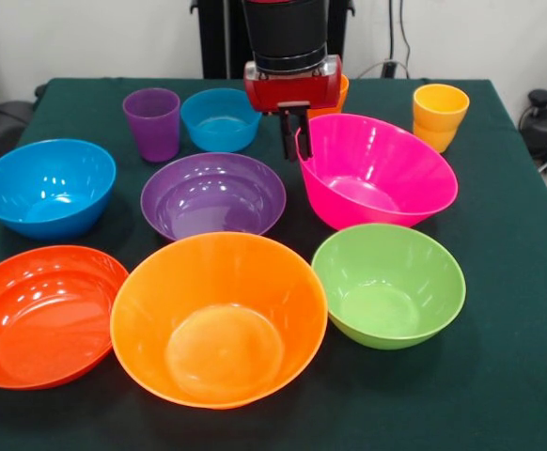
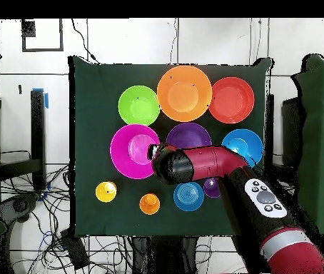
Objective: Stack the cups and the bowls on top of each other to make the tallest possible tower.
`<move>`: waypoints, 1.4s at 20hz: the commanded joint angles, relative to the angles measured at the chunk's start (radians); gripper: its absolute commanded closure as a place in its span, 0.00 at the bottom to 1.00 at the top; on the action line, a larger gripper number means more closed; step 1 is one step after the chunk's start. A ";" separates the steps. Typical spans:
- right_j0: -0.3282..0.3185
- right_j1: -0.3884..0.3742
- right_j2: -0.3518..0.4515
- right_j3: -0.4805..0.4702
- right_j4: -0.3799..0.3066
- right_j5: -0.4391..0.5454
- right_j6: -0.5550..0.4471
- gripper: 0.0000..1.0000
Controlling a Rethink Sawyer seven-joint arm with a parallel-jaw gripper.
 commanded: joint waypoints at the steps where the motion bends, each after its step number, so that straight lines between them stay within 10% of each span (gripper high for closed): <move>1: -0.006 0.061 0.047 -0.031 -0.097 0.076 -0.165 1.00; 9: -0.020 0.060 0.061 -0.022 -0.107 0.060 -0.172 1.00; 10: -0.023 0.059 0.065 -0.020 -0.109 0.061 -0.170 0.00; 28: -0.034 0.069 0.086 -0.035 -0.127 0.066 -0.165 0.00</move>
